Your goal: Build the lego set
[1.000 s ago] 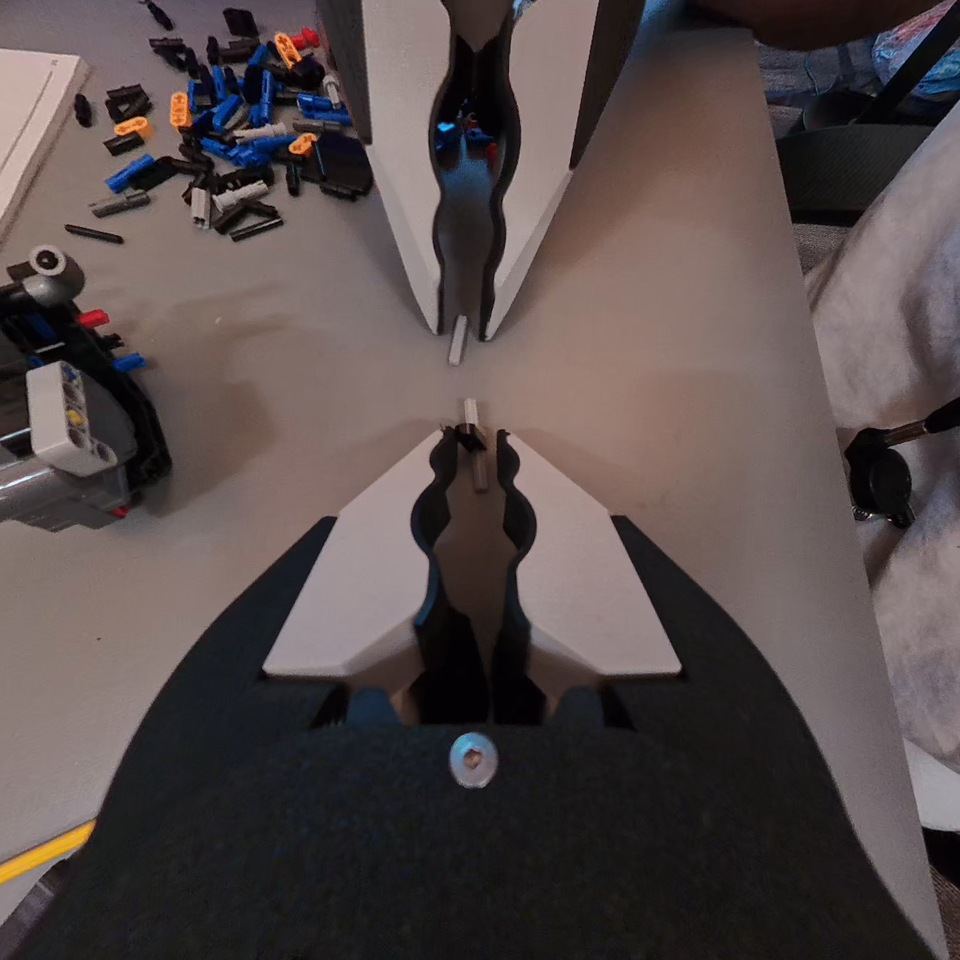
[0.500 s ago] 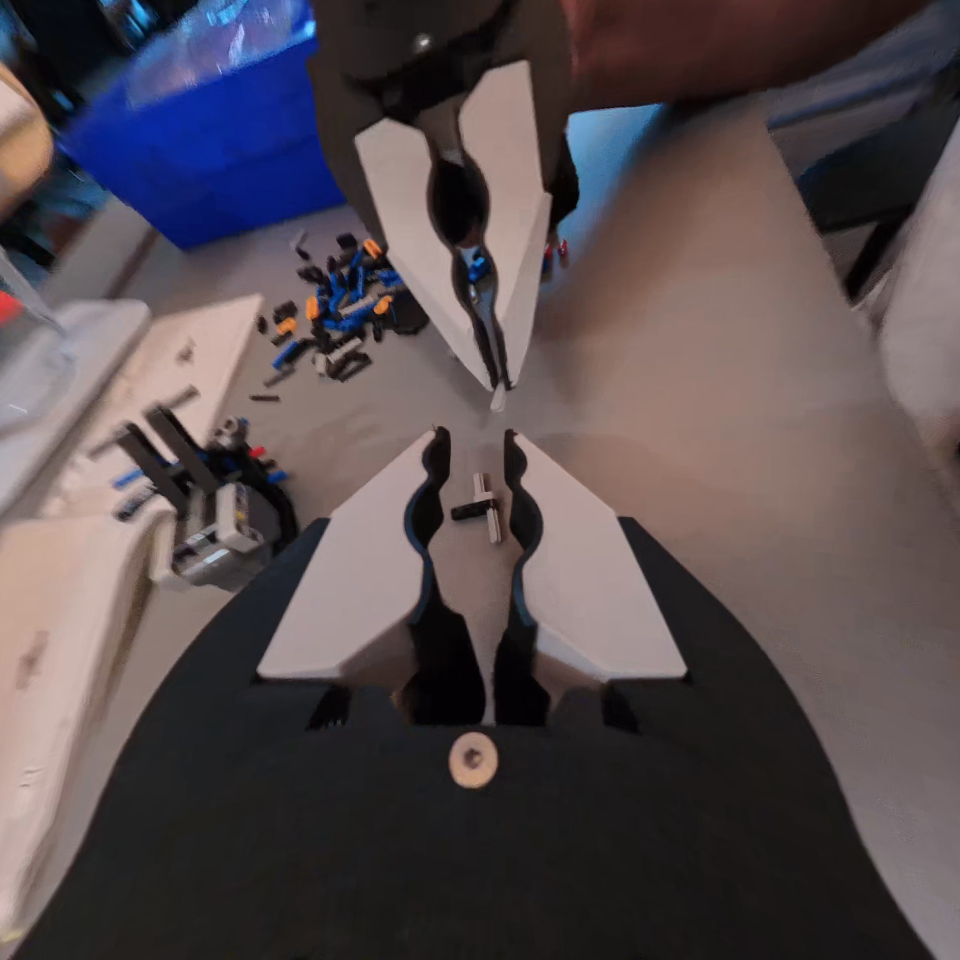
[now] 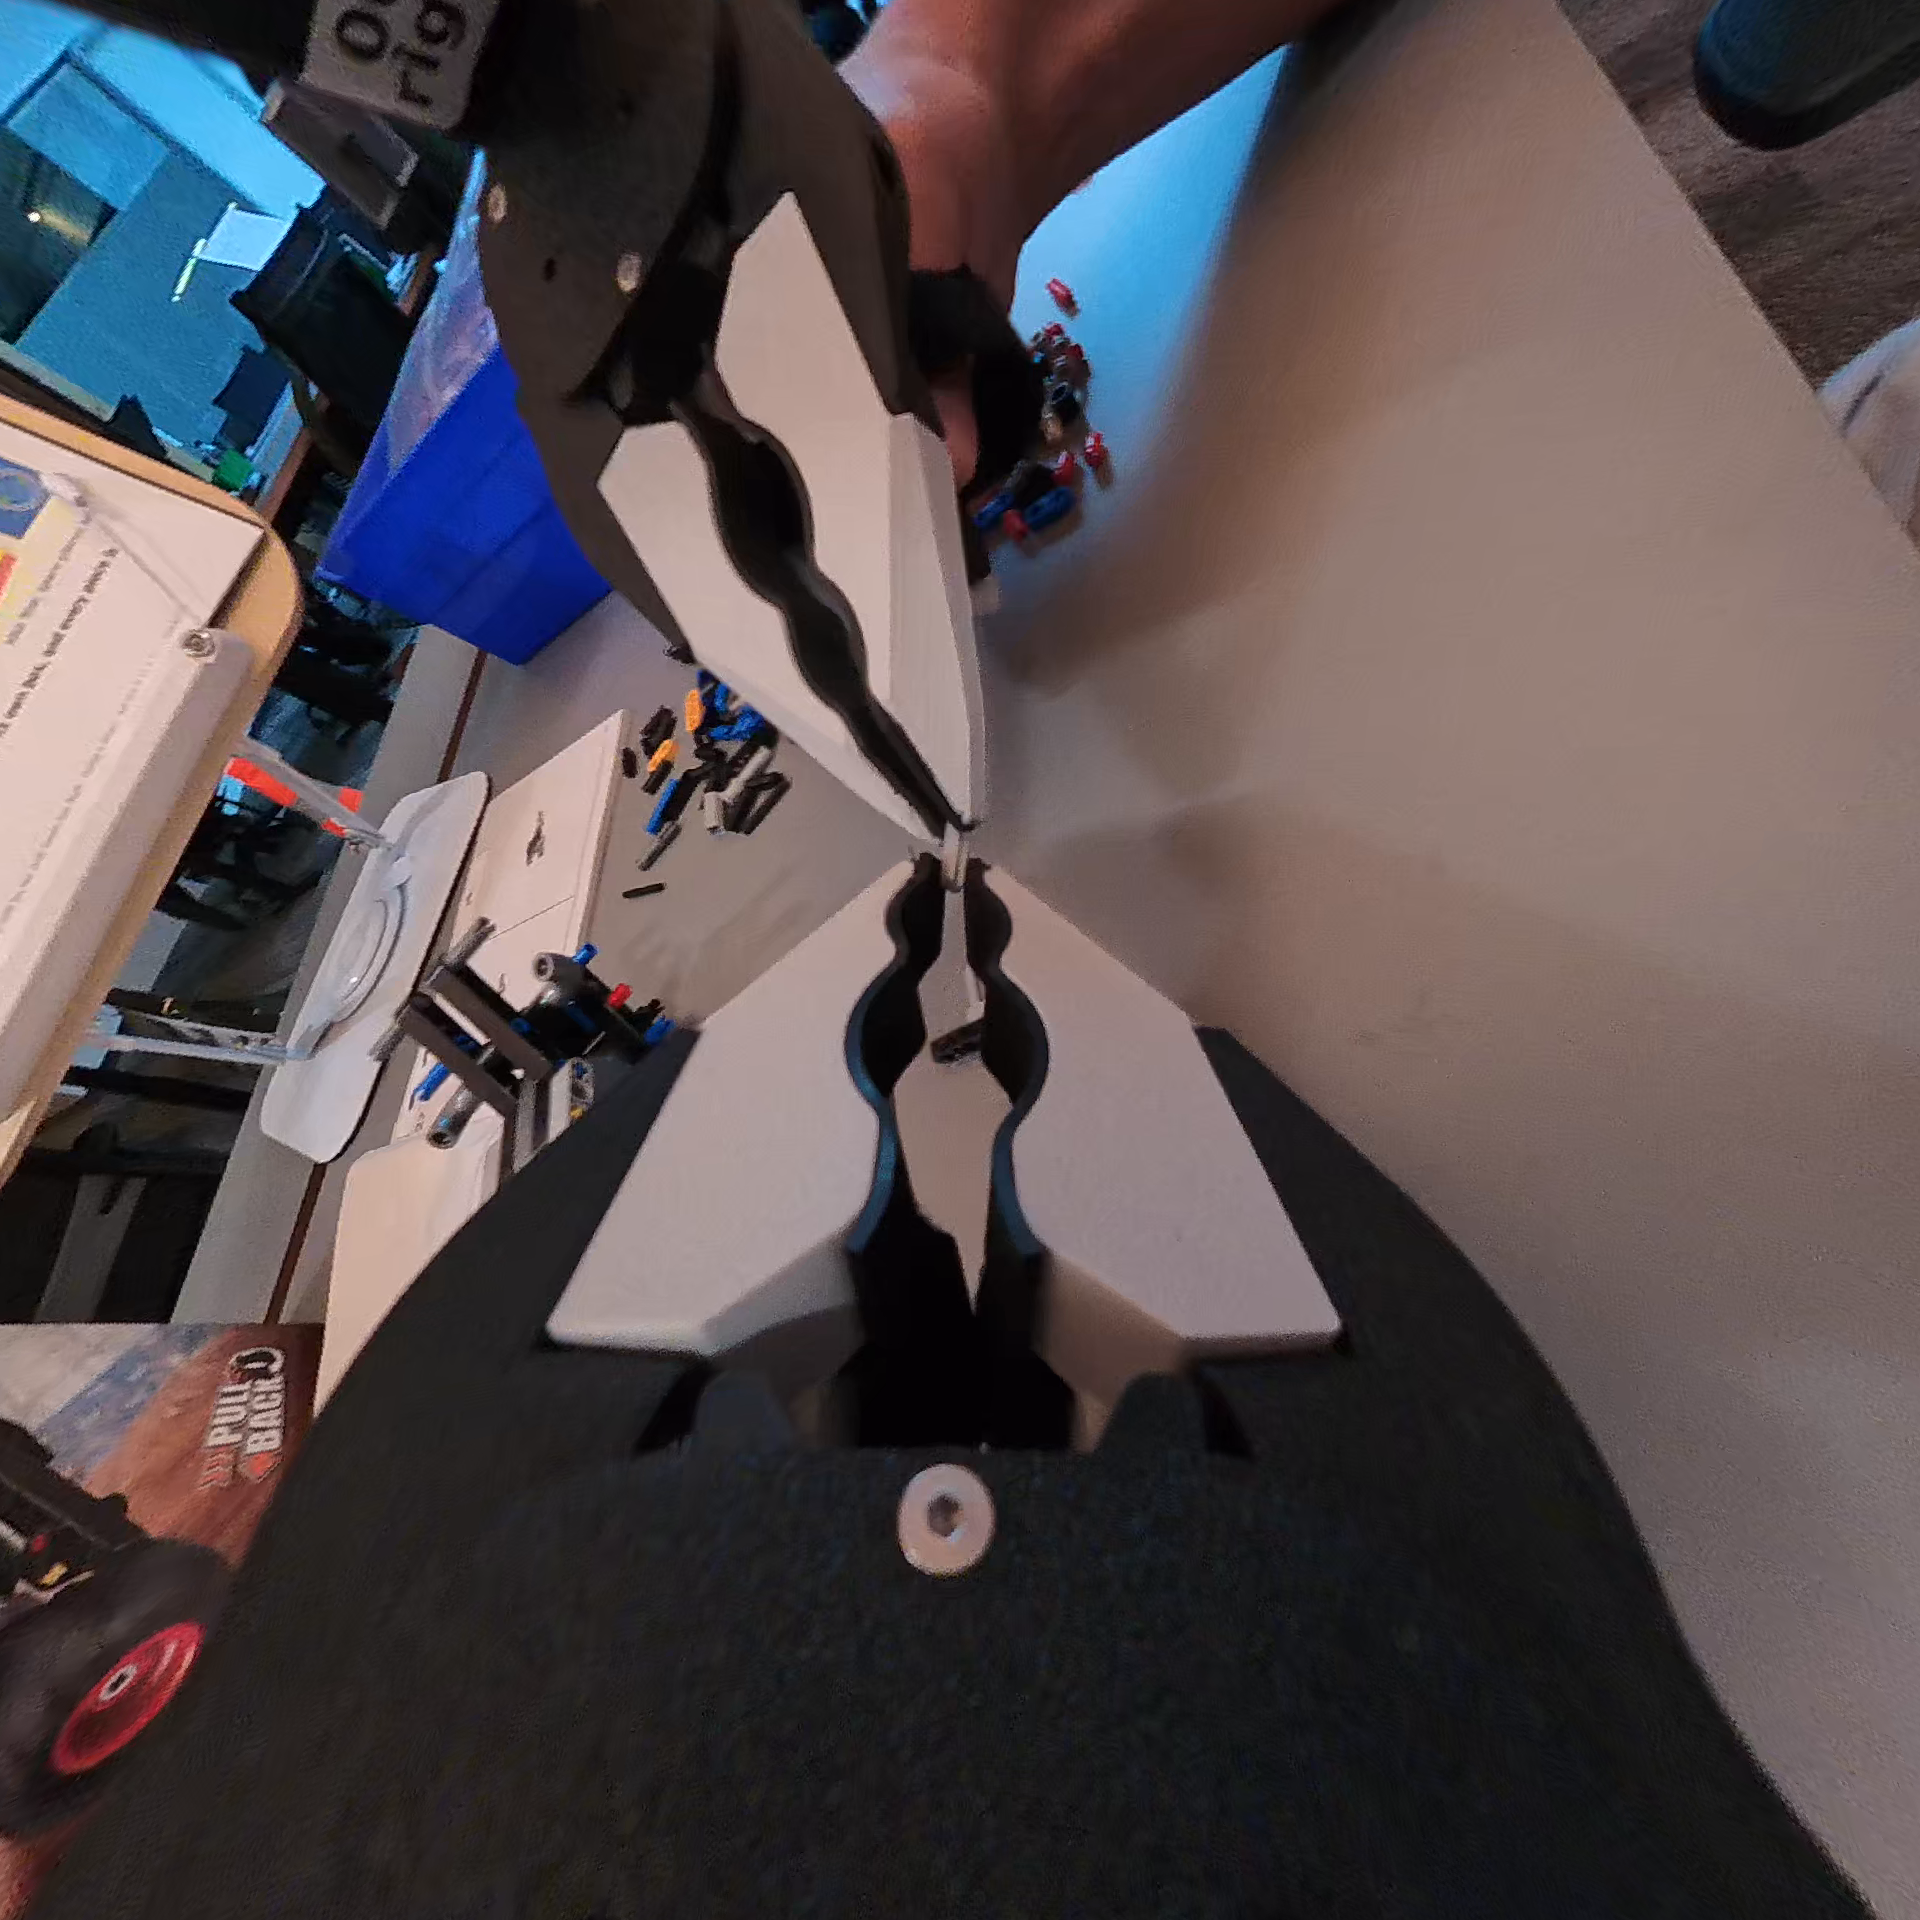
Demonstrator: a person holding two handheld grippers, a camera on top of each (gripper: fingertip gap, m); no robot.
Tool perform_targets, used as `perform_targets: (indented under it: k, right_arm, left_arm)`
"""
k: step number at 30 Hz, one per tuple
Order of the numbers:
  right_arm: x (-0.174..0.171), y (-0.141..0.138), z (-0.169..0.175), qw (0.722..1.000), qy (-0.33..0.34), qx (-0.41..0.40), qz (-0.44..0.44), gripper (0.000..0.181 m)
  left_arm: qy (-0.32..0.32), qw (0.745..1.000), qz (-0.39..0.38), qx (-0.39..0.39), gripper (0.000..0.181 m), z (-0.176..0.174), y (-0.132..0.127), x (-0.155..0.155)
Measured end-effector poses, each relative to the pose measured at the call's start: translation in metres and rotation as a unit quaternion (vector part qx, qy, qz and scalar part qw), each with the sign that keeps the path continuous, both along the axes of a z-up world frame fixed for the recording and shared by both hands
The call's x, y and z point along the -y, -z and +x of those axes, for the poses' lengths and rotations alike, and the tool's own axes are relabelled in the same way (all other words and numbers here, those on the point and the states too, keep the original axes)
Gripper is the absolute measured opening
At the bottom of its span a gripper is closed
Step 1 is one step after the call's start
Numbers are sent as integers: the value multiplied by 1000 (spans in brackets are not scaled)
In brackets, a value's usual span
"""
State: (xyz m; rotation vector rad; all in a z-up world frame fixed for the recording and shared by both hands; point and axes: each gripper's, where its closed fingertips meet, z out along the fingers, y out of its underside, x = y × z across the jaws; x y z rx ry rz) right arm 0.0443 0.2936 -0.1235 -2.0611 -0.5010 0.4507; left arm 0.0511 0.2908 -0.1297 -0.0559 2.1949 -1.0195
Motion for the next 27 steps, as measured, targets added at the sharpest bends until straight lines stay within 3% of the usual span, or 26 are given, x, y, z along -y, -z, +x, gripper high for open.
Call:
perform_targets:
  k: [5,8,12,22,25,27]
  right_arm:
    - [-3,-11,13,989,31,112,88,23]
    - [-9,-18,18,974,55,174,137,21]
    - [-8,-33,12,969,50,153,185,6]
    - [-6,-41,6,972,40,124,197,4]
    - [-6,-41,7,970,39,139,197,4]
    - [-5,-44,10,962,47,166,211,4]
  left_arm:
    - [-31,996,-65,-46,2,9,-12,-6]
    - [-29,990,-115,-77,2,9,-21,-5]
    - [-18,984,-157,-85,2,7,-33,-3]
    - [-11,981,-175,-88,2,4,-38,-1]
    - [-9,968,-206,-141,2,4,-38,1]
    - [3,943,-252,-216,10,2,-40,1]
